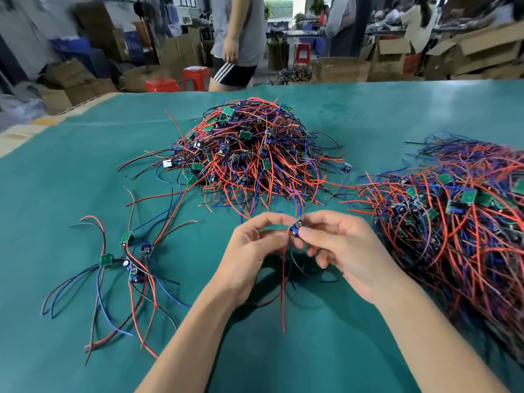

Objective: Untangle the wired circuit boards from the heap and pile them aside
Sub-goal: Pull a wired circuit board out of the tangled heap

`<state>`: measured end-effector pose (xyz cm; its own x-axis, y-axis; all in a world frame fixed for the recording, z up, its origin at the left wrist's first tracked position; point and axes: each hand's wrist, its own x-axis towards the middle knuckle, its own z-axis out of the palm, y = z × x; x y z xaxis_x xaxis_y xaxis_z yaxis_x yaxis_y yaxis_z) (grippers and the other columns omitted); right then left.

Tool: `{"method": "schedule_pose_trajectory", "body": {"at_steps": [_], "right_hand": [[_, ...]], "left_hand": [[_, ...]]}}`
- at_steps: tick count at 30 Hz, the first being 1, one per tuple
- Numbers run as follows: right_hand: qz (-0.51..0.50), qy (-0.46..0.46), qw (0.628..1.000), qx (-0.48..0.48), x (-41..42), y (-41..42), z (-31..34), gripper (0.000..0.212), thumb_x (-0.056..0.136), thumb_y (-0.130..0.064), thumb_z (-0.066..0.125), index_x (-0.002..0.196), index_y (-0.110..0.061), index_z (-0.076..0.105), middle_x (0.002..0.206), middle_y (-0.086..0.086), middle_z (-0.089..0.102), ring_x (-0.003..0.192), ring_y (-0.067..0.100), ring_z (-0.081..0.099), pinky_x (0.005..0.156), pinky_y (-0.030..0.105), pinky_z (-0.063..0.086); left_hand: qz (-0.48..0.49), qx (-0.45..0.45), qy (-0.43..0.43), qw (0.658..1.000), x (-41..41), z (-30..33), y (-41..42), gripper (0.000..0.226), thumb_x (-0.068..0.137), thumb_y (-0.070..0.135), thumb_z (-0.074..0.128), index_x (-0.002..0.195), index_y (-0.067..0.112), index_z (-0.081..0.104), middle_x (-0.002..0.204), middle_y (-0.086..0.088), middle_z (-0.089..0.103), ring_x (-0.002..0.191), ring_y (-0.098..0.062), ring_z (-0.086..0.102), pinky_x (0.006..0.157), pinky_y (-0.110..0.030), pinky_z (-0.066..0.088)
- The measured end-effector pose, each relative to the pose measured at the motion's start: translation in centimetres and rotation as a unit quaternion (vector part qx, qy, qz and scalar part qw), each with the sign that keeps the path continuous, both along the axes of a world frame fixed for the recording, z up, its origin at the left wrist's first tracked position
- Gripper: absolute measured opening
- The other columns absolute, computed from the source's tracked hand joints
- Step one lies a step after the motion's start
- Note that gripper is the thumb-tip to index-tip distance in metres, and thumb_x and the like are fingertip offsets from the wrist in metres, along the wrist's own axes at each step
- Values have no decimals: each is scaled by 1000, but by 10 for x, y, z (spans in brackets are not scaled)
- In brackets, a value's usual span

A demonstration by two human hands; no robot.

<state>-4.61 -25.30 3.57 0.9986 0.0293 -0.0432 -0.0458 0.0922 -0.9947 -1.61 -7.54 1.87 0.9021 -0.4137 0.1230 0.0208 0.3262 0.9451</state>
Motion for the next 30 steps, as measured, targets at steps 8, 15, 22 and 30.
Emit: {"method": "schedule_pose_trajectory", "body": {"at_steps": [8,15,22,30], "right_hand": [[-53,-37,998,-7,2,3,-4,17,66,-17,81,81,-12,75,72,12,72,63,20,63,46,21,39],[-4,-5,999,47,1,2,-1,39,62,-33,87,90,-6,82,74,4,67,55,12,49,43,20,32],[-122,-130,976,-125,4,-9,0,11,83,-18,84,73,-22,83,77,2,76,55,12,55,47,21,42],[-356,-147,923,3,8,-49,9,20,91,-10,76,73,-19,78,61,-6,69,52,6,57,40,19,42]], "left_hand": [[-24,31,-27,999,2,-6,1,12,85,16,70,91,7,74,90,-16,74,85,-22,69,84,-24,50],[-58,39,-32,997,1,-4,2,21,85,26,70,92,7,76,80,-6,70,79,-15,61,79,-21,47],[-51,82,-51,994,2,-7,0,26,90,22,66,68,9,69,75,-9,64,77,-18,53,74,-22,40],[-63,88,-61,992,0,-5,-1,26,92,19,63,68,11,69,79,-18,64,82,-21,56,81,-22,43]]}}
